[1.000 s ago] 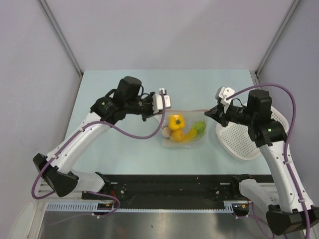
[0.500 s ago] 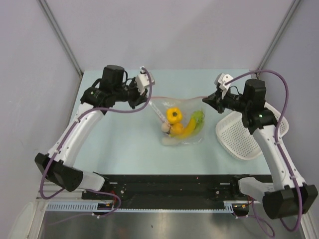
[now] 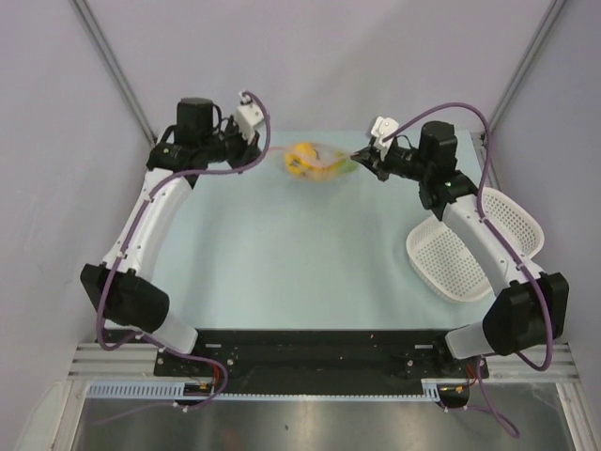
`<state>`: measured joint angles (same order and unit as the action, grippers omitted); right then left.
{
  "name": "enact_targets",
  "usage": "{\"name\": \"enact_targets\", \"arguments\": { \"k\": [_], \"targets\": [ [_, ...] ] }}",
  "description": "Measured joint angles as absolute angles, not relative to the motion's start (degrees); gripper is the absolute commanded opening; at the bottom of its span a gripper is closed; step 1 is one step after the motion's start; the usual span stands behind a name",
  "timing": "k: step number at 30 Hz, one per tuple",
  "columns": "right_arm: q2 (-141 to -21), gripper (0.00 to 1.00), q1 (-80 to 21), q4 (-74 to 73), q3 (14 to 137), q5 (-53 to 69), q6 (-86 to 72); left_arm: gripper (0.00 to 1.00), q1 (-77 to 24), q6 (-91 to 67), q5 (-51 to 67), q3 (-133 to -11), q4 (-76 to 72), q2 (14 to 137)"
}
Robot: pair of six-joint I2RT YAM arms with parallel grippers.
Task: Place the food in the zip-top bag and seal the zipper
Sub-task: Place the zipper food storage bag at the center of the board.
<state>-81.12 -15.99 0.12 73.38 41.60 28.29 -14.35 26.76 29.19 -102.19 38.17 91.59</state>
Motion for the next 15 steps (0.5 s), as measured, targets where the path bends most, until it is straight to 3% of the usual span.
{"name": "enact_targets", "arguments": {
  "k": [7,15],
  "targets": [
    [-87.55,0.0,-23.94,-16.05,69.6,42.89,44.03,0.01,-15.09,40.23,32.21,-75.83,42.3,83.53],
    [-87.94,0.0,-27.16,-31.35,58.26,42.41,55.13,0.06,-22.13,46.54,33.58,-60.1,47.64,77.78]
  ]
}}
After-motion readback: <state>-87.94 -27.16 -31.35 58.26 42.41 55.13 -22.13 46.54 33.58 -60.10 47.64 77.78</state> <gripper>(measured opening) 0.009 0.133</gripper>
